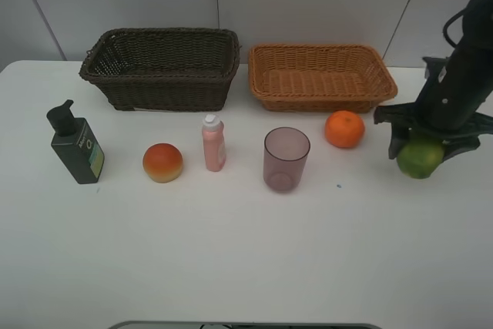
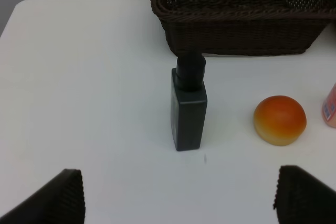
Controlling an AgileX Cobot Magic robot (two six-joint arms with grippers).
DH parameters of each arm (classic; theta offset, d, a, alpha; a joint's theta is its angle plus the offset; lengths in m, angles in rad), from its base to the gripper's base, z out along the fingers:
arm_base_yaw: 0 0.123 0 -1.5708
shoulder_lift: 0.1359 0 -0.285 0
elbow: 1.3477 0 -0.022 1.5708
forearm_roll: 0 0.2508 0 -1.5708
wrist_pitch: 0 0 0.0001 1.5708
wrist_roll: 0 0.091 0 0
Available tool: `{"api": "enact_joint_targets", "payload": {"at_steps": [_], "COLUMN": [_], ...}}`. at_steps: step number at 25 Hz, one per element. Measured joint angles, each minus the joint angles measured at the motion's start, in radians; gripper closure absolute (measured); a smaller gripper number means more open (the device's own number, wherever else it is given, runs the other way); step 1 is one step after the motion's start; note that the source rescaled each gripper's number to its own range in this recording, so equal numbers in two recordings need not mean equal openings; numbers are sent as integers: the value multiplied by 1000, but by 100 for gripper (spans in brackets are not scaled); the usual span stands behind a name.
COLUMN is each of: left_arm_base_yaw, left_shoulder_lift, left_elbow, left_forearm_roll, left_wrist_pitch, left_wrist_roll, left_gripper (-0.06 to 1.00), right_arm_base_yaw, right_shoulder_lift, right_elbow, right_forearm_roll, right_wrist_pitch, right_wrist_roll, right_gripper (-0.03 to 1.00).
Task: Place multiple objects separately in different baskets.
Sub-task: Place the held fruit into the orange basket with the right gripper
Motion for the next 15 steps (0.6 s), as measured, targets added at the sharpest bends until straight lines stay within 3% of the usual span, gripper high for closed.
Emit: {"api": "enact_joint_targets", "payload": {"at_steps": [3,8,15], "left_arm_base_yaw": [0,0,0], "left_shoulder_lift": [0,0,0], "left_elbow": [0,0,0], "left_forearm_roll": [0,1,1], "left_wrist_pitch": [0,0,0], "left_wrist_roll": [0,0,0], "left_gripper": [6,6,6], "right_arm_base_yaw": [21,37,45], "right_shoulder_lift": [-1,55,287], "right_elbow": [-119,-351,-657], "right_forearm_roll": [-28,7,10], "right_wrist_pitch": [56,93,142], "right_wrist_roll": [-105,-272,-304], "right_gripper": [36,36,36]}}
